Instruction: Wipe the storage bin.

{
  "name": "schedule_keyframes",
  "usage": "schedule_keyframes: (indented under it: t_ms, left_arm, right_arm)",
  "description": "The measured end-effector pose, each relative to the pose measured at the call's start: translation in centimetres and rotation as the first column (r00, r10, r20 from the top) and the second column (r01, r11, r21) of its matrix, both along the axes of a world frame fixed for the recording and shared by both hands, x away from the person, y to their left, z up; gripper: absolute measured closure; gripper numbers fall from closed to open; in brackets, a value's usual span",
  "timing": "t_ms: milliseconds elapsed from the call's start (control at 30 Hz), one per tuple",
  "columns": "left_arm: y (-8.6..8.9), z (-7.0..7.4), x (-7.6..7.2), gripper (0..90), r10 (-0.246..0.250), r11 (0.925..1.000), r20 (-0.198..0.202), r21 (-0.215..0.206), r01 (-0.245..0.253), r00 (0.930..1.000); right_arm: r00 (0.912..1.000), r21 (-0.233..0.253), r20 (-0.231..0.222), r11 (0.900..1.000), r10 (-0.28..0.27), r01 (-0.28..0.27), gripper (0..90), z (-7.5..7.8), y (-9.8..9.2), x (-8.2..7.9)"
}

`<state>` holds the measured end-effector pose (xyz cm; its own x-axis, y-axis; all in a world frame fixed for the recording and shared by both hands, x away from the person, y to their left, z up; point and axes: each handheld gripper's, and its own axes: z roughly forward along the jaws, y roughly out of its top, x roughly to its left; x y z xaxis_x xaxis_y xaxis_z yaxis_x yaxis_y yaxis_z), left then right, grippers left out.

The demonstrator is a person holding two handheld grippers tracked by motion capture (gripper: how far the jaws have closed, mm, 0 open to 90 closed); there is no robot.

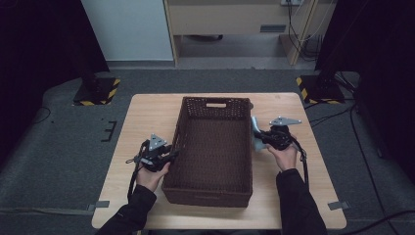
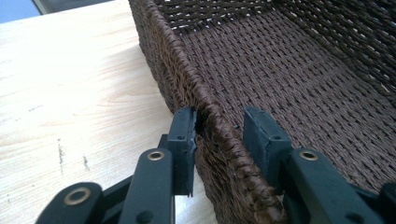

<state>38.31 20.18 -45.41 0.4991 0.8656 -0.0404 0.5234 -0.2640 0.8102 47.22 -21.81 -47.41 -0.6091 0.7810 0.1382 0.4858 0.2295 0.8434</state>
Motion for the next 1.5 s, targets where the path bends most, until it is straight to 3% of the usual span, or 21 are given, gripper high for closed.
schedule_keyframes:
  t_ms: [67,100,200,233,300,400,500,567,667,833,900,1067,1167,1267,1400,1500]
  left_arm:
    - [0.2,0.0,0.4,64.9,0.004,0.9999,-0.004,-0.016,-0.004,1.0]
    - [0.4,-0.1,0.6,65.0,0.003,0.9998,-0.004,-0.021,-0.003,1.0]
    - [0.4,0.0,0.9,65.1,0.005,0.9999,-0.005,-0.016,-0.005,1.0]
    - [0.4,-0.1,1.1,64.9,0.005,0.9998,-0.004,-0.022,-0.005,1.0]
    - [0.4,-0.1,1.1,64.8,0.003,0.9998,-0.004,-0.022,-0.003,1.0]
    - [0.5,-0.1,1.1,58.0,0.005,1.0,0.008,-0.003,-0.005,1.0]
    - [0.7,0.0,1.0,50.4,0.007,0.9999,0.012,-0.009,-0.006,0.9999]
    - [0.9,0.2,0.7,48.3,-0.007,0.9999,0.018,-0.013,0.007,0.9998]
    - [1.0,0.5,0.2,47.3,-0.016,0.9996,0.034,-0.022,0.017,0.9993]
    - [1.0,0.3,-0.5,47.8,-0.049,0.9988,0.026,0.007,0.049,0.9984]
    - [0.9,0.0,-0.6,48.7,-0.051,0.9986,0.018,0.012,0.051,0.9985]
    - [0.9,-0.1,-0.6,57.6,-0.063,0.998,0.01,-0.011,0.063,0.998]
    - [0.8,-0.1,-0.6,61.5,-0.038,0.999,0.021,-0.022,0.038,0.9991]
    - [0.8,-0.1,-0.6,64.5,-0.02,0.9995,0.02,-0.022,0.021,0.9996]
    - [0.8,-0.1,-0.6,65.9,-0.009,0.9996,0.018,-0.028,0.01,0.9998]
    - [0.7,-0.1,-0.4,66.5,0.008,0.9992,0.013,-0.04,-0.007,0.9999]
  right_arm:
    - [0.9986,0.044,0.052,0.999,0.007,-0.01,84.4,1.5,-0.3,-0.5]
    - [0.997,0.041,0.075,0.999,0.018,-0.021,84.4,2.3,-0.2,-0.8]
    - [0.9968,0.028,0.075,0.999,0.029,-0.031,84.4,2.3,0.1,-0.9]
    - [0.9987,-0.019,0.04,0.999,0.031,-0.03,84.4,1.5,0.6,-0.8]
    - [0.9992,-0.037,0.025,0.999,0.032,-0.031,84.4,1.0,0.7,-0.6]
    - [0.9978,-0.105,-0.062,0.994,0.022,-0.028,84.4,-1.3,1.0,0.0]
    - [0.9932,-0.128,-0.117,0.992,0.007,-0.022,84.4,-3.0,1.1,0.2]
    - [0.9915,-0.118,-0.13,0.993,-0.001,-0.015,84.3,-3.2,1.1,0.2]
    - [0.9956,-0.08,-0.094,0.997,0.009,-0.017,84.4,-2.0,0.9,-0.2]
    - [0.9987,0.027,0.028,0.999,0.043,-0.044,84.3,1.5,0.0,-1.7]
    - [0.9976,0.03,0.042,0.998,0.055,-0.056,84.4,1.9,0.1,-2.1]
    - [0.9985,-0.029,0.009,0.998,0.053,-0.053,84.3,0.9,0.6,-2.1]
    - [0.9979,-0.08,-0.052,0.996,0.037,-0.042,84.3,-0.8,0.6,-1.8]
    - [0.9914,-0.136,-0.129,0.99,0.02,-0.038,84.3,-3.0,0.7,-1.5]
    - [0.9903,-0.109,-0.138,0.994,0.016,-0.031,84.2,-3.2,0.6,-1.3]
    - [0.9973,-0.056,-0.064,0.998,0.035,-0.038,84.2,-1.4,0.4,-1.8]
